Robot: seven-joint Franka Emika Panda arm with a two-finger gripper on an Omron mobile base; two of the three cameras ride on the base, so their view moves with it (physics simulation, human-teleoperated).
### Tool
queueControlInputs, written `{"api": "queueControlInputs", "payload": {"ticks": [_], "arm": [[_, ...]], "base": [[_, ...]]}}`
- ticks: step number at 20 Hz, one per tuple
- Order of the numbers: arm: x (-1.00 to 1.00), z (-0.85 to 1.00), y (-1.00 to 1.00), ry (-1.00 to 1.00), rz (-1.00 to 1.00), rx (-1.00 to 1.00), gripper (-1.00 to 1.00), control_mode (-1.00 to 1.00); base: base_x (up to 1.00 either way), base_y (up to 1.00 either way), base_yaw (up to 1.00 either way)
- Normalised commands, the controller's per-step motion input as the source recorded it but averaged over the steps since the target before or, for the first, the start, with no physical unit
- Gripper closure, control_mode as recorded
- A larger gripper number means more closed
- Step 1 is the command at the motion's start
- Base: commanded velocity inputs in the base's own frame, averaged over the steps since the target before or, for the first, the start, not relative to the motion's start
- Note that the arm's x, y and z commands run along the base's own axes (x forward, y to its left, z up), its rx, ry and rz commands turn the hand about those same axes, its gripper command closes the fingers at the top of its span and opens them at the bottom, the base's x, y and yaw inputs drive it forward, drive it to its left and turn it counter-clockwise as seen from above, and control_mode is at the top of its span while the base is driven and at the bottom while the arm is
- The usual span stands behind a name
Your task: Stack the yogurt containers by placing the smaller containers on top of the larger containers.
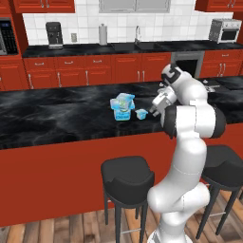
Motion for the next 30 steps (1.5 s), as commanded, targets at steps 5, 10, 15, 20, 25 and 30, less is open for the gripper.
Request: {"api": "queueControlInputs", "payload": {"ticks": [5, 10, 15, 20, 25, 30], "arm": [[0.14, 0.00, -0.05, 0.15, -0.10, 0.07, -1.00, -1.00], [0.39, 0.00, -0.02, 0.08, -0.08, 0.01, -1.00, -1.00], [0.40, -0.12, -0.09, 0.00, 0.00, 0.00, -1.00, -1.00], [0.31, -0.19, -0.05, 0.00, 0.00, 0.00, -1.00, -1.00], [0.27, -0.19, 0.00, 0.00, 0.00, -0.01, -1.00, -1.00], [0.23, -0.07, 0.00, 0.01, -0.01, -0.03, -1.00, -1.00]], "base": [[0.00, 0.00, 0.00], [0.00, 0.00, 0.00], [0.00, 0.00, 0.00], [0.00, 0.00, 0.00], [0.00, 0.00, 0.00], [0.00, 0.00, 0.00]]}}
